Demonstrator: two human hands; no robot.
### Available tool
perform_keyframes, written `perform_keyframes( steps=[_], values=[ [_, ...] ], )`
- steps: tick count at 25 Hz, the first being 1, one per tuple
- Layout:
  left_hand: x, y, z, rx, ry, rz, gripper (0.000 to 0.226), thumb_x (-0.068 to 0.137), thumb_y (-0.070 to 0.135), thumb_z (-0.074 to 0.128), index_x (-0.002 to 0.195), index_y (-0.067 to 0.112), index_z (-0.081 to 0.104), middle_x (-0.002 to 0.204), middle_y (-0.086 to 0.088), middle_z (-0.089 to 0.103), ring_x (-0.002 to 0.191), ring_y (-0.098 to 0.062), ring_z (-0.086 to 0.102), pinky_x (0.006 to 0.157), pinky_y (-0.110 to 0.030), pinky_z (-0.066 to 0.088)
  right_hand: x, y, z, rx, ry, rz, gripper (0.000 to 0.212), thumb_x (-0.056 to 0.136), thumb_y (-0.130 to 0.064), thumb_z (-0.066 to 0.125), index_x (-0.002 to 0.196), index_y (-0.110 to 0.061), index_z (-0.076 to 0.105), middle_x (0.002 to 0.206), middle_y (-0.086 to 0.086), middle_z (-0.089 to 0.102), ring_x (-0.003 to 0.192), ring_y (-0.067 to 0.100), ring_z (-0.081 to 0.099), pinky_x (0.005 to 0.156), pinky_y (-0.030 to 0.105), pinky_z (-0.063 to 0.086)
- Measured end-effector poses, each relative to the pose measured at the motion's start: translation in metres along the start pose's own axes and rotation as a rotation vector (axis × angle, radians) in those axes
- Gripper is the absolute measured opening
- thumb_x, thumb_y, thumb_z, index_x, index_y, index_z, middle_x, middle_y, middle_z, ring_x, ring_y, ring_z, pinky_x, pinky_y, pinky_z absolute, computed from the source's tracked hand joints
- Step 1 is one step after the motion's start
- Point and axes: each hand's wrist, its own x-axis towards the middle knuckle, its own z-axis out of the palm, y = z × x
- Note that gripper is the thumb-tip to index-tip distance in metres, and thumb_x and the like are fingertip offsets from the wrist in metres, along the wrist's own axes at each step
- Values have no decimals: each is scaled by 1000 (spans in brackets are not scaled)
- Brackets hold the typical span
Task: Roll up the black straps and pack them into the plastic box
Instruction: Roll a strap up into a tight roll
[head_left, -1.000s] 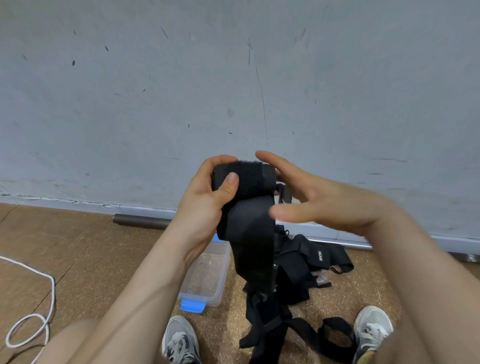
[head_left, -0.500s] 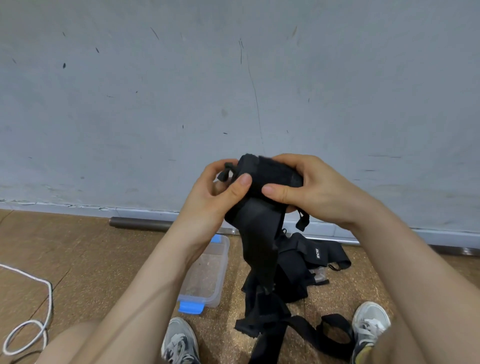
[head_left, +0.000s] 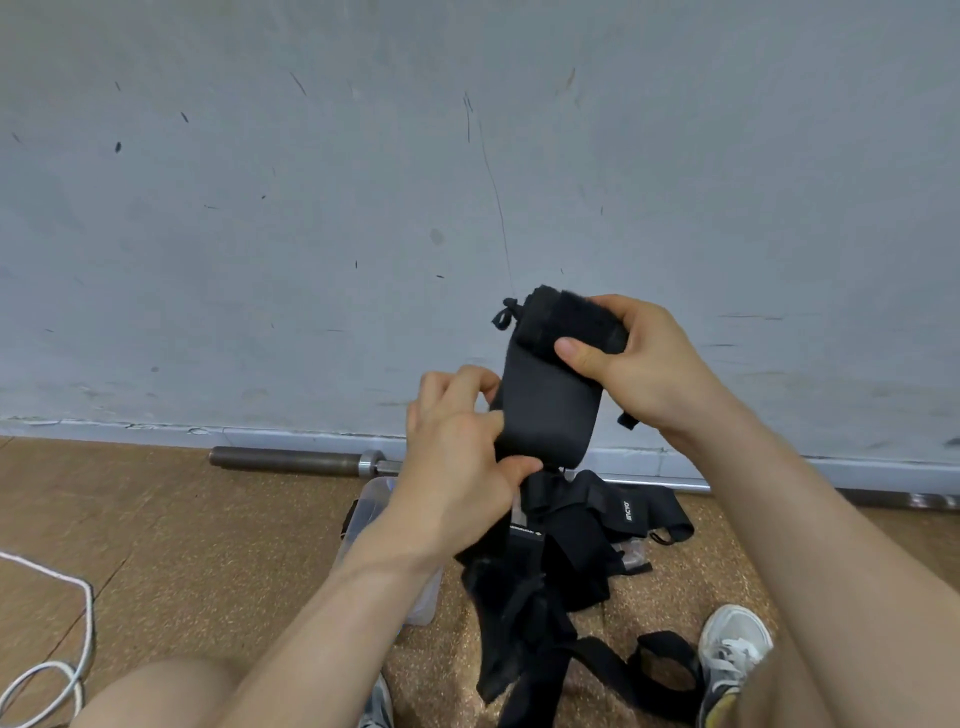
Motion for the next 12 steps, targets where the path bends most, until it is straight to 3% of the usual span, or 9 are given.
perform_keyframes(
  steps=[2, 4, 7, 9, 12],
  values=[
    [-6, 8, 3, 10, 59, 55, 14, 71, 23, 83, 73, 13, 73, 116, 11, 44, 108, -13, 26, 94, -40, 36, 5, 11, 5, -141, 151, -12, 31, 89, -20, 71, 119, -15, 64, 96, -3, 68, 92, 21, 67, 61, 29, 51],
    [-10, 15, 2, 140, 101, 181, 10, 70, 20, 81, 71, 16, 71, 117, 5, 50, 108, -21, 33, 92, -33, 29, 8, 21, 11, -229, 241, -41, 30, 89, -20, 70, 118, -13, 63, 102, 0, 68, 99, 23, 64, 78, 32, 50],
    [-8, 20, -5, 164, -30, 348, 15, 73, 22, 76, 68, 14, 64, 89, 3, 60, 90, -22, 50, 79, -30, 41, 7, 30, 22, -272, 328, -56, 31, 90, -19, 68, 119, -11, 61, 111, 7, 66, 105, 28, 61, 88, 36, 48],
    [-7, 24, -13, 180, -95, 290, 38, 78, 28, 74, 61, 22, 41, 66, 8, 49, 71, -21, 52, 69, -30, 37, 2, 34, 31, -411, 343, -129, 37, 91, -18, 66, 126, -12, 57, 115, 9, 58, 102, 32, 59, 81, 35, 45],
    [-12, 29, -18, 272, -195, 222, 46, 94, 39, 58, 65, 27, 24, 66, 12, 31, 68, -14, 36, 79, -32, 24, -3, 38, 38, -518, 349, -245, 42, 92, -16, 64, 132, -11, 53, 111, 11, 51, 90, 35, 58, 71, 34, 44]
  ],
)
